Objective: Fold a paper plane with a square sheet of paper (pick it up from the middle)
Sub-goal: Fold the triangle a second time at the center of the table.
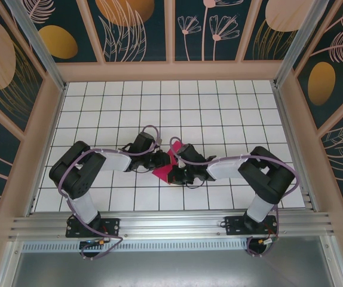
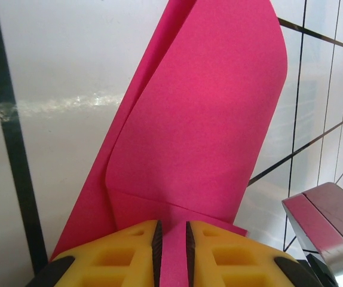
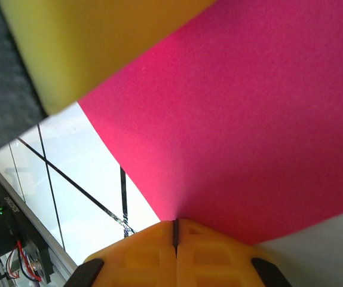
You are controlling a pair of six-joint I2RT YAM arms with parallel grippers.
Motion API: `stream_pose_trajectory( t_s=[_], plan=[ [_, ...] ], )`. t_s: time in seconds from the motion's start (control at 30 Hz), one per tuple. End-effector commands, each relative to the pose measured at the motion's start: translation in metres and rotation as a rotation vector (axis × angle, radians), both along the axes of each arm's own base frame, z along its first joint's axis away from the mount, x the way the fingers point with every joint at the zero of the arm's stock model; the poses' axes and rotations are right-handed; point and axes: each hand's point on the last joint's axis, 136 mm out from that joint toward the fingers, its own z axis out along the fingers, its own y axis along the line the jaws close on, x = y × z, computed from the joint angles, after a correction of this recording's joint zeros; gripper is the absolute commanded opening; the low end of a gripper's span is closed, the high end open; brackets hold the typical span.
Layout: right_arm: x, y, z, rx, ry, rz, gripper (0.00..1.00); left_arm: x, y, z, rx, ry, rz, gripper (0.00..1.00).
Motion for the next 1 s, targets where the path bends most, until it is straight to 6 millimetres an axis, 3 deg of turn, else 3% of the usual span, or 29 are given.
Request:
stream_pose_trajectory(
  t_s=[0.0,0.17,0.27,0.4,0.47,0.6,0.8,0.9,0.97],
  plan=[
    [-0.008,-0.016,-0.021,-0.091,0.035,-0.01,0.07,-0.005,0.007,-0.012,0.051,0.016,0.003,0.23],
    [0.0,0.0,0.016,0.003,-0.031,0.009,0.07,-0.005,0.008,-0.012,0.053,0.018,0.006,0.23],
    [-0.002,0.008,0.024,0.054,-0.028,0.023,0.08,-0.005,0.008,-0.012,0.053,0.019,0.007,0.23],
    [-0.012,0.007,0.004,0.038,0.024,0.043,0.08,-0.006,0.008,-0.012,0.053,0.019,0.005,0.23],
    [-0.017,-0.001,-0.014,-0.016,0.062,0.03,0.08,-0.005,0.007,-0.01,0.05,0.017,0.004,0.23],
    [-0.024,-0.012,-0.027,-0.062,0.089,0.012,0.08,-0.004,0.008,-0.009,0.05,0.014,0.009,0.23],
    [-0.004,-0.002,0.015,-0.02,-0.041,0.013,0.08,-0.002,0.006,-0.002,0.031,-0.001,0.013,0.24],
    [0.013,-0.012,0.035,-0.024,-0.134,-0.048,0.13,0.0,0.003,0.01,0.004,-0.021,0.018,0.25],
    [0.026,-0.03,0.037,-0.045,-0.157,-0.139,0.19,0.005,0.0,0.031,-0.034,-0.057,0.024,0.27]
  ],
)
